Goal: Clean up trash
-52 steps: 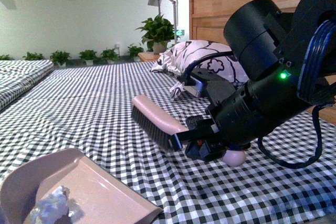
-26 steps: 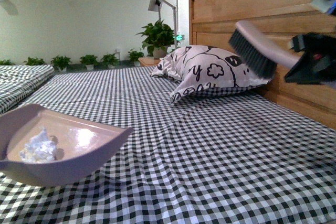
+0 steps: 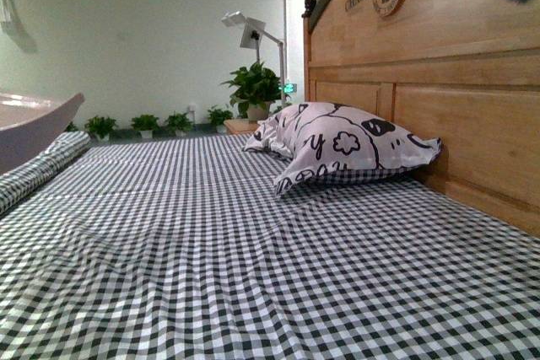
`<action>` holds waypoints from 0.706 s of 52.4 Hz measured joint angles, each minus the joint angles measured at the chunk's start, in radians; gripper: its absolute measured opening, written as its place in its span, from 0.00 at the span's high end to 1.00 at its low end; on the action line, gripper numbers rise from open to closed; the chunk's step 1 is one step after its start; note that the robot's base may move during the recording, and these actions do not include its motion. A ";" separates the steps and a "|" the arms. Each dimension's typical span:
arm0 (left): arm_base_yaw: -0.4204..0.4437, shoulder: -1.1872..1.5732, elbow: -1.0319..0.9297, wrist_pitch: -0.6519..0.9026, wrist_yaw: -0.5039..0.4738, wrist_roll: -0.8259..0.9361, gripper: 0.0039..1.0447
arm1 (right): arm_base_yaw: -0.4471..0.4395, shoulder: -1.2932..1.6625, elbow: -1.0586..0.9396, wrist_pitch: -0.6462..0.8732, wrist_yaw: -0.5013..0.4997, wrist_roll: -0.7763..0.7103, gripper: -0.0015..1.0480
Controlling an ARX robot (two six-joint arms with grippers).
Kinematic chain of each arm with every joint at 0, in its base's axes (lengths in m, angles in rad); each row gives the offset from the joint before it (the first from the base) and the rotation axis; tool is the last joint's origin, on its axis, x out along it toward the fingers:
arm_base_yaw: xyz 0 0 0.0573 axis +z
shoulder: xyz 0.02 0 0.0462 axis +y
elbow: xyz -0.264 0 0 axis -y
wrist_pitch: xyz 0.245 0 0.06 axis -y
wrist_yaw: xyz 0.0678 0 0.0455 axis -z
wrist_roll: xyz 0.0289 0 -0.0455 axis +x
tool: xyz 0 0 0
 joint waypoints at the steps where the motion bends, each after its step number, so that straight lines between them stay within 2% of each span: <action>1: -0.029 -0.034 0.004 -0.018 -0.023 -0.008 0.73 | -0.011 -0.025 0.000 -0.005 0.000 0.012 0.81; 8: -0.176 -0.179 0.010 -0.076 -0.145 -0.018 0.73 | -0.058 -0.122 -0.006 -0.026 -0.006 0.050 0.81; 10: -0.236 -0.233 0.010 -0.091 -0.218 -0.018 0.73 | -0.067 -0.154 -0.011 -0.034 -0.013 0.060 0.81; 22: -0.443 -0.392 0.004 -0.115 -0.467 0.008 0.73 | -0.091 -0.288 -0.038 -0.082 -0.062 0.084 0.81; 30: -0.571 -0.465 -0.029 -0.129 -0.611 0.017 0.73 | -0.092 -0.357 -0.058 -0.123 -0.053 0.089 0.81; 37: -0.675 -0.510 -0.057 -0.140 -0.697 0.014 0.73 | -0.099 -0.396 -0.067 -0.148 -0.036 0.087 0.81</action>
